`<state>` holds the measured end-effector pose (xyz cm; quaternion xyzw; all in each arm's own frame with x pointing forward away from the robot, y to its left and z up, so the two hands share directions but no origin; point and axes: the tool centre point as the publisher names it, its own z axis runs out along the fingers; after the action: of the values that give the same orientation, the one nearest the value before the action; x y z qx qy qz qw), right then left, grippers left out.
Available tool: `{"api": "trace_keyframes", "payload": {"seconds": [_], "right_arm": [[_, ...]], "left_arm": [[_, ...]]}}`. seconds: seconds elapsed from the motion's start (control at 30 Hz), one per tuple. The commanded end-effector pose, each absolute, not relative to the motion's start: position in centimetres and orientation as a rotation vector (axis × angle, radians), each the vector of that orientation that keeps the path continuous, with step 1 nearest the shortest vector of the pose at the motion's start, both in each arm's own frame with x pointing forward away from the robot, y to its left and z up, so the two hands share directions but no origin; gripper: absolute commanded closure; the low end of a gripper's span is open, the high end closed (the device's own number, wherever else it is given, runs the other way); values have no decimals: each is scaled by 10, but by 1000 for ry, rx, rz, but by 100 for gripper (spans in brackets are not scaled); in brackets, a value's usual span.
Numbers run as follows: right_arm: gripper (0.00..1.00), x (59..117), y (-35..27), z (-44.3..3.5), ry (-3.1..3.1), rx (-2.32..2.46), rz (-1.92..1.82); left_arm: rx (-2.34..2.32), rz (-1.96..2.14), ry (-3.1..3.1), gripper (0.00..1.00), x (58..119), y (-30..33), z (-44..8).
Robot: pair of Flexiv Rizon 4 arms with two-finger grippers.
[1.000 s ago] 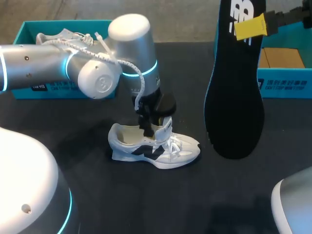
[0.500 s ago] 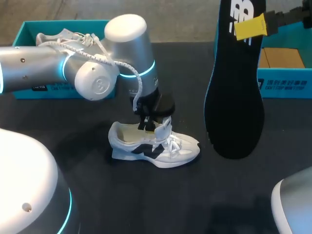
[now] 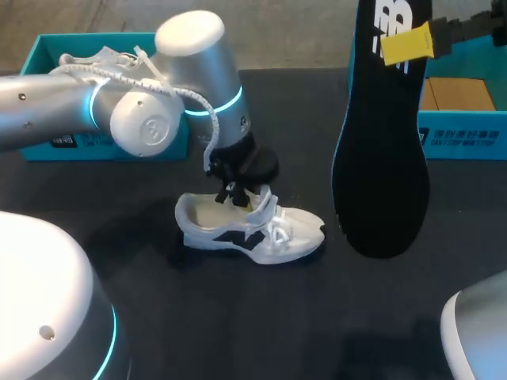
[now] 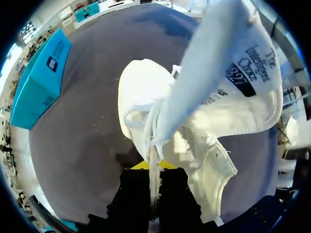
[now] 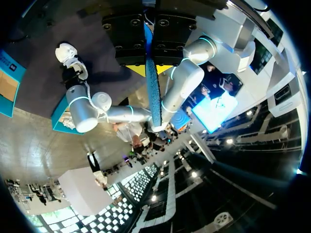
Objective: Take the shoe out of the shoebox, open the shoe tongue, remove and reinsert the insole, then place the shoe into the shoebox
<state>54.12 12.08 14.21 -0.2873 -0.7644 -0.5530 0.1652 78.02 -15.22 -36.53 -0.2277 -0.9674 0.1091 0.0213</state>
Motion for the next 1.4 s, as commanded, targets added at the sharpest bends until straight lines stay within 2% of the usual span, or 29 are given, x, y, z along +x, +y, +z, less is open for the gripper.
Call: {"api": "trace_keyframes", "payload": {"seconds": [0.03,0.67,1.0,1.4], "right_arm": [[100,543,122,145,-2181,-820,-1567],[100,543,122,145,-2181,-820,-1567],[100,543,122,145,-2181,-820,-1567],[100,543,122,145,-2181,-820,-1567]], "left_arm": [[-825,342,-2951,100,781,-145,-343],[-1609,199,-2566,100,786,-133,-311],[-1892,80,-2339,100,769,-141,-320],[-2011,-9,-2194,100,753,-161,-336]]}}
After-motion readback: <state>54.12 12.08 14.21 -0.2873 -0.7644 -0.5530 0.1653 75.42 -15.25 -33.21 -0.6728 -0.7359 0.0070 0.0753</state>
